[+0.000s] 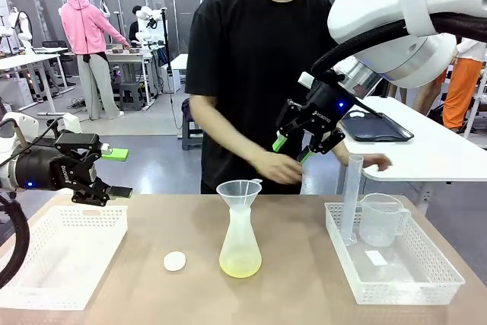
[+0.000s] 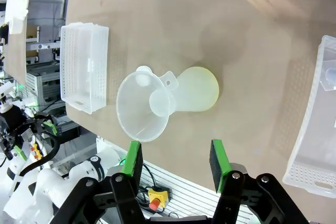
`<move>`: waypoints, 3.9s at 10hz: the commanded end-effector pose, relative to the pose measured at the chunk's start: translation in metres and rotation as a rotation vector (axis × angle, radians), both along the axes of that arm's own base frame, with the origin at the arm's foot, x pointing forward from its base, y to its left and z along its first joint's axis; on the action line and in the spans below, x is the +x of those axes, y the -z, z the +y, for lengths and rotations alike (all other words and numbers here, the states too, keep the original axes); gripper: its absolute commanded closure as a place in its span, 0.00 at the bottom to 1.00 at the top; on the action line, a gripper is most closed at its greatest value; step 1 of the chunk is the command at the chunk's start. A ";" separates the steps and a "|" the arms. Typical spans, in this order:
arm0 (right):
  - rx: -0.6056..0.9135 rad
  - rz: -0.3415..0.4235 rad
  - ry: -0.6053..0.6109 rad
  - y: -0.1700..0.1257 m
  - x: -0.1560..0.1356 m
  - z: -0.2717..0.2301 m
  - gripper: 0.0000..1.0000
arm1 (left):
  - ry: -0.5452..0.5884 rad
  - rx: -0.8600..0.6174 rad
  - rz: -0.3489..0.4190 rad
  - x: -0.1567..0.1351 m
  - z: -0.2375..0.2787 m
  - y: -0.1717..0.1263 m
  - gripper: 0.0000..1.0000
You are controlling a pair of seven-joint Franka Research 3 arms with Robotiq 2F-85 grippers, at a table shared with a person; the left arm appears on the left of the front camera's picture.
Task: Prepare the solutions needed for the experiment.
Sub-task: Once the solution is in the Big flask , pick up the Plastic Funnel and place it back into the right Organizing basket.
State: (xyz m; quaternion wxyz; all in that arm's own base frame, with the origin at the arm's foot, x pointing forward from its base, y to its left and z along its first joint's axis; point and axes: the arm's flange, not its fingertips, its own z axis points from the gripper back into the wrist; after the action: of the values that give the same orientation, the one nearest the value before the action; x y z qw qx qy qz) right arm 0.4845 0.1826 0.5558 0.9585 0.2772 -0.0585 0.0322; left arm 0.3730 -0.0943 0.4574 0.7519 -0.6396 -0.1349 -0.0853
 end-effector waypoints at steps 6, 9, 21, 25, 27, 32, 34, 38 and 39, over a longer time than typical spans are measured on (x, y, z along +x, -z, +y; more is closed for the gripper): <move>-0.138 0.097 -0.093 0.001 0.010 0.033 0.34 | 0.006 -0.016 -0.001 0.000 0.000 -0.001 0.00; -0.194 0.135 -0.095 0.016 0.025 0.055 0.34 | 0.006 -0.016 -0.001 0.000 0.000 -0.001 0.00; -0.182 0.241 -0.085 0.062 0.033 0.085 0.34 | 0.006 -0.016 -0.001 0.000 0.000 -0.001 0.00; -0.109 0.254 -0.030 0.077 0.023 0.086 0.34 | 0.006 -0.016 -0.001 0.000 0.000 -0.001 0.00; -0.086 0.265 0.007 0.080 0.016 0.086 0.34 | 0.006 -0.016 -0.001 0.000 0.000 -0.001 0.00; -0.039 0.301 0.056 0.092 0.013 0.081 0.43 | 0.006 -0.016 -0.001 0.000 0.000 -0.001 0.00; -0.032 0.330 0.067 0.096 0.012 0.078 0.59 | 0.006 -0.016 -0.001 0.000 0.000 -0.001 0.00; -0.028 0.356 0.070 0.100 0.011 0.077 0.93 | 0.006 -0.016 -0.001 0.000 0.000 -0.001 0.00; -0.030 0.362 0.072 0.100 0.010 0.077 1.00 | 0.006 -0.016 -0.001 0.000 0.000 -0.001 0.00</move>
State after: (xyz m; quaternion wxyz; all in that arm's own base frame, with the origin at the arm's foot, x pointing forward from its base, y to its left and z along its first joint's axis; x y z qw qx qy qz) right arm 0.5005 0.2601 0.4548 0.9595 0.2602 0.1035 -0.0310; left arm 0.3730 -0.0943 0.4574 0.7520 -0.6396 -0.1349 -0.0852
